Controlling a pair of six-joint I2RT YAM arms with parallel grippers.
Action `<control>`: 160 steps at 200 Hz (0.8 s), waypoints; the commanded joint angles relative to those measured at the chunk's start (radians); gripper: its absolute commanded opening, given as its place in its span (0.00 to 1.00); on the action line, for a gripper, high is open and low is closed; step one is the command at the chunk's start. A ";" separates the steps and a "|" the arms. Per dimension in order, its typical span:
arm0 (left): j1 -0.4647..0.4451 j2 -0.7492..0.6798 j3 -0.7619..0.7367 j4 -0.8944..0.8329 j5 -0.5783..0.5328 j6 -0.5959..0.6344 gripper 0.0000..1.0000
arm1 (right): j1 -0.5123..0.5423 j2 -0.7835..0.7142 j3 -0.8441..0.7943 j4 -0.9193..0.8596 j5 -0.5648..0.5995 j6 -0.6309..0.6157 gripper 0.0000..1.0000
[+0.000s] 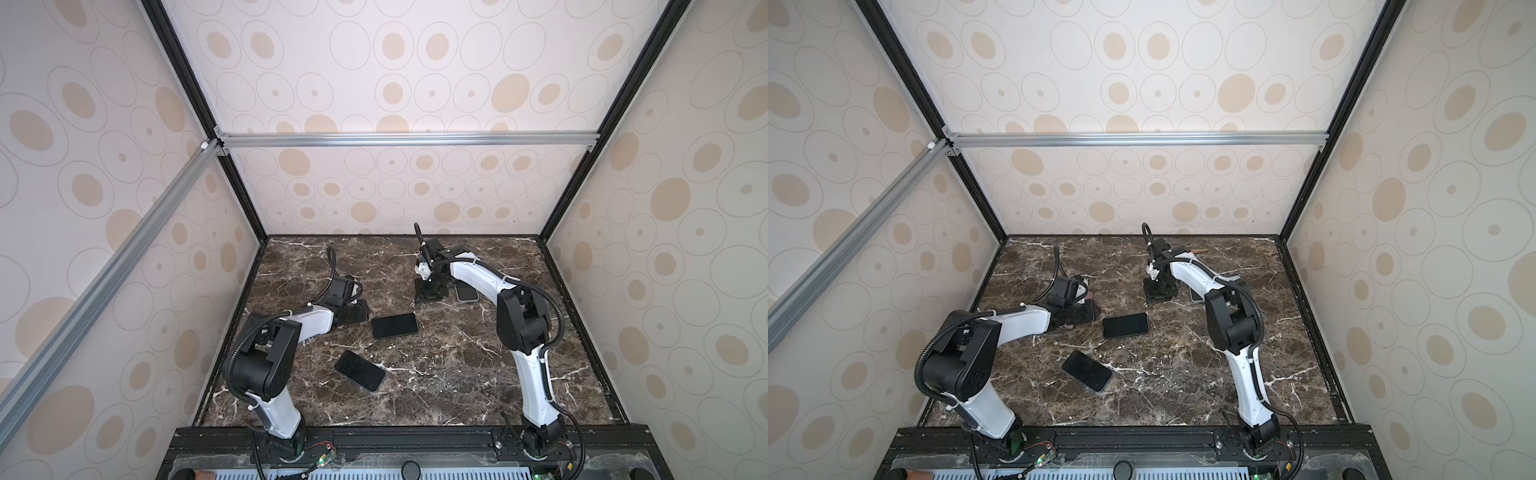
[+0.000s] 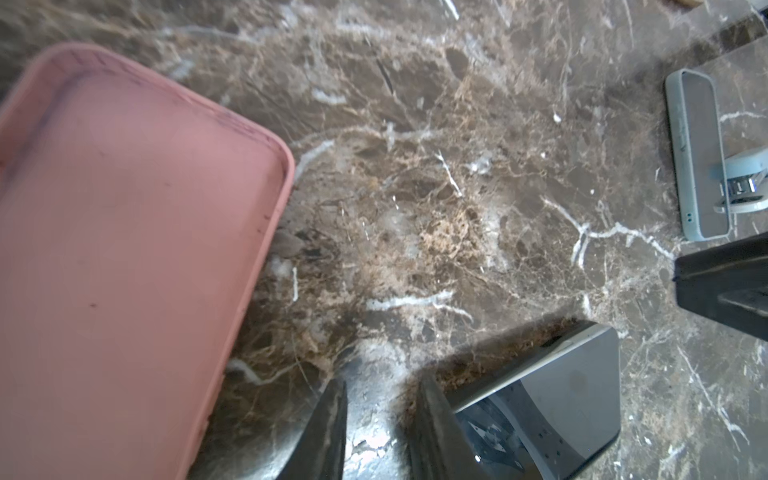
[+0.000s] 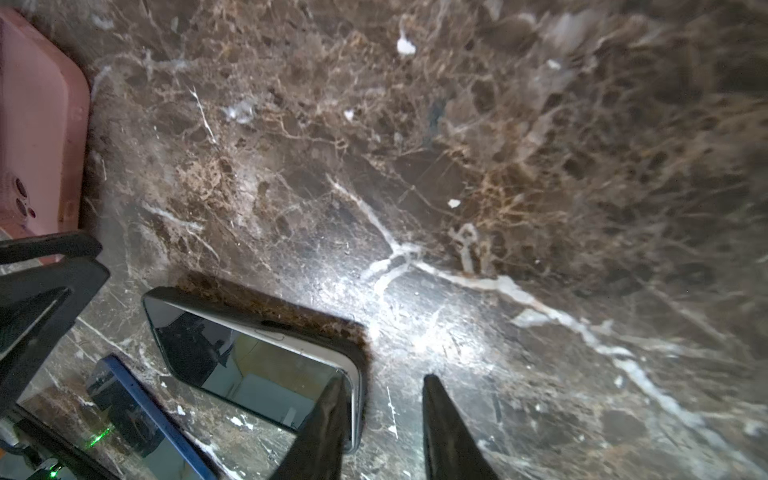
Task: Put the phone into the phone case
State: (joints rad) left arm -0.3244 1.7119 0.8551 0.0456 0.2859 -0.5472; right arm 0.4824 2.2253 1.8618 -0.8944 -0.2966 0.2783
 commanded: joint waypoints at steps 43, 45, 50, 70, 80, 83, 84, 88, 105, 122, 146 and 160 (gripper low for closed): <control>0.004 -0.024 -0.040 0.015 0.059 -0.060 0.31 | 0.006 -0.035 -0.082 0.031 -0.115 0.029 0.33; 0.005 -0.026 -0.040 0.015 0.061 -0.060 0.31 | 0.006 -0.035 -0.080 0.031 -0.116 0.031 0.33; 0.004 -0.030 -0.042 0.015 0.068 -0.059 0.31 | 0.007 -0.032 -0.077 0.031 -0.118 0.030 0.33; 0.002 -0.037 -0.041 0.011 0.098 -0.042 0.32 | 0.007 -0.021 -0.063 0.025 -0.122 0.027 0.33; 0.003 -0.033 -0.033 0.005 0.104 -0.029 0.32 | 0.007 -0.018 -0.057 0.024 -0.121 0.022 0.33; 0.003 -0.031 -0.032 0.004 0.107 -0.027 0.32 | 0.007 -0.018 -0.057 0.022 -0.120 0.022 0.33; 0.002 -0.030 -0.032 0.004 0.108 -0.025 0.32 | 0.007 -0.018 -0.057 0.021 -0.119 0.022 0.33; 0.003 -0.028 -0.028 0.000 0.111 -0.019 0.32 | 0.008 -0.017 -0.051 0.017 -0.116 0.022 0.33; 0.001 -0.023 -0.015 -0.011 0.113 0.007 0.32 | 0.007 -0.018 -0.043 0.003 -0.110 0.018 0.33; 0.001 -0.022 -0.017 -0.015 0.104 0.024 0.32 | 0.007 -0.028 -0.049 -0.001 -0.095 0.015 0.33; 0.001 -0.012 -0.018 -0.021 0.102 0.025 0.32 | 0.007 -0.031 -0.045 -0.009 -0.089 0.012 0.31; 0.001 -0.014 -0.016 -0.021 0.101 0.027 0.31 | 0.008 -0.036 -0.045 -0.006 -0.088 0.014 0.30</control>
State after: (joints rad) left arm -0.3252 1.6981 0.8104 0.0544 0.3836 -0.5522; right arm 0.4850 2.2253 1.7966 -0.8719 -0.3923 0.3016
